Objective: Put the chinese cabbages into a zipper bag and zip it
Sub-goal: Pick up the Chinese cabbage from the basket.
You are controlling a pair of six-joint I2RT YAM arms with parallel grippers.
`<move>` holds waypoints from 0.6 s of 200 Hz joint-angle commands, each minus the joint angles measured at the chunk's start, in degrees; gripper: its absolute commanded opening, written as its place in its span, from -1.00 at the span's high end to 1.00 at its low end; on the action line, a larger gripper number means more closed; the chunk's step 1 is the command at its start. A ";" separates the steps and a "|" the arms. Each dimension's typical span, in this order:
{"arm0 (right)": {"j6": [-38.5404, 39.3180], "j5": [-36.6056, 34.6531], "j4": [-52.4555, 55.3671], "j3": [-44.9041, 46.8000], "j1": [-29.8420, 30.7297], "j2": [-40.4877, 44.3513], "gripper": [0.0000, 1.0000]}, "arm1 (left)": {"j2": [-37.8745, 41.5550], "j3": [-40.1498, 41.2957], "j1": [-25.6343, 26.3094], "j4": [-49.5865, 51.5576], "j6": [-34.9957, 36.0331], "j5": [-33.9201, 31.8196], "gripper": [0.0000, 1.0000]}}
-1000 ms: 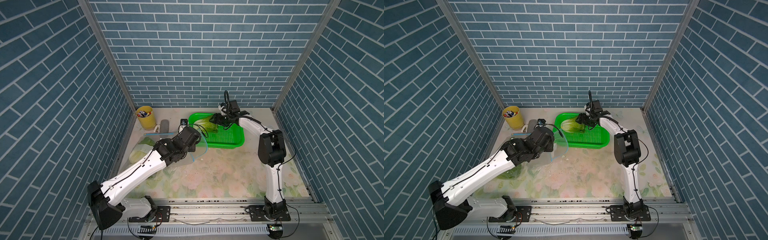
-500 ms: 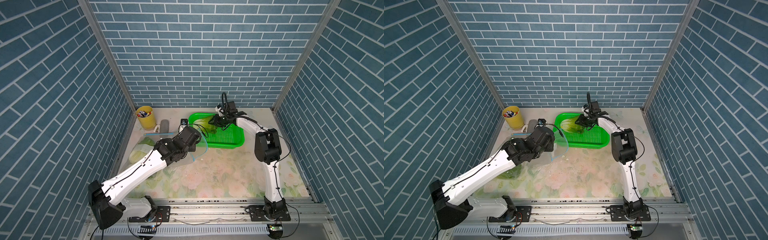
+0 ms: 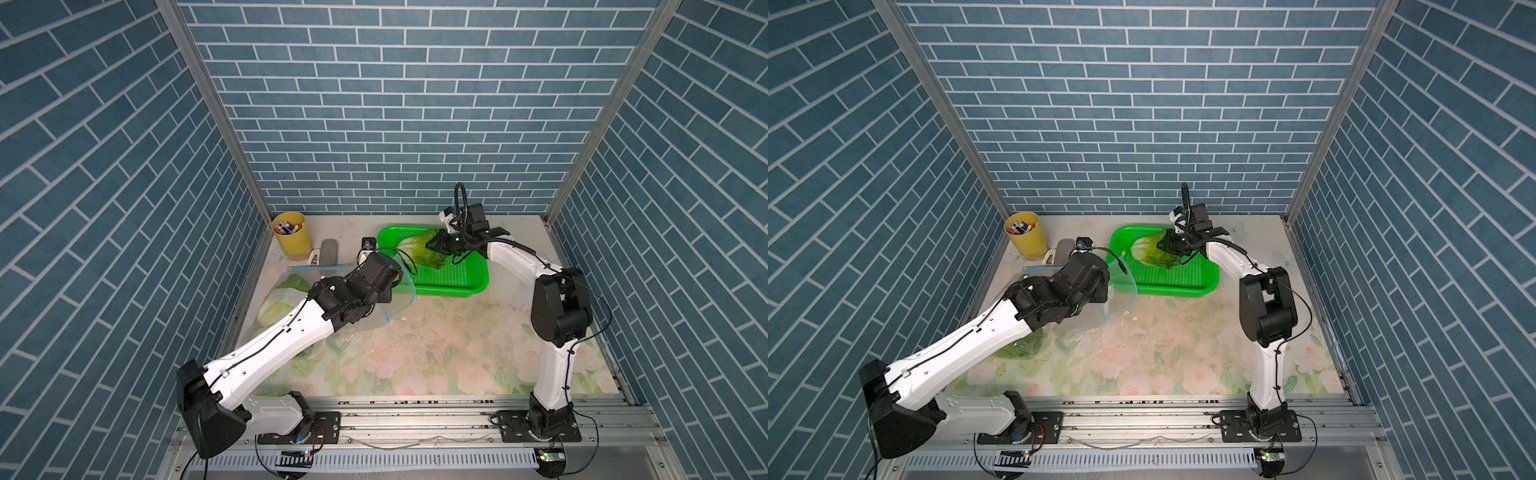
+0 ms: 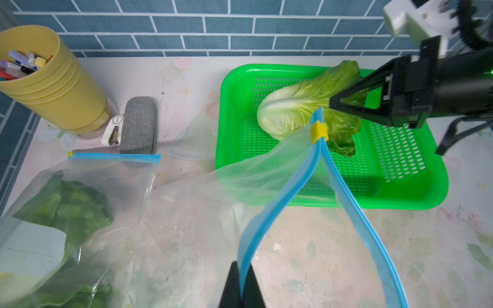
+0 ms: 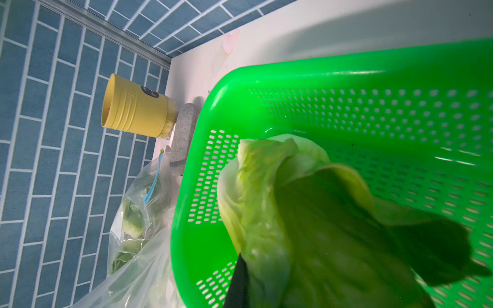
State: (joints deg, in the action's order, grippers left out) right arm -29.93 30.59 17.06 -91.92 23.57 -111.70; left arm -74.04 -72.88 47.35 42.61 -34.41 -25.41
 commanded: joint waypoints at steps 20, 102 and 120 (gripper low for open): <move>1.87 -6.48 -2.03 8.37 -0.18 13.65 1.00 | -1.84 0.41 -0.43 -1.76 1.22 1.57 1.00; 2.56 -10.64 3.56 25.13 -0.19 41.72 1.00 | -4.75 0.59 -0.42 -5.79 1.21 4.11 1.00; 4.42 -8.33 7.53 25.54 -0.19 45.25 1.00 | -5.35 1.00 -0.42 -7.30 1.37 4.84 1.00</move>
State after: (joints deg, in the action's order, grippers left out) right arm -28.95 20.78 20.80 -67.16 23.55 -70.85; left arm -78.56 -72.71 47.24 37.41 -33.67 -21.71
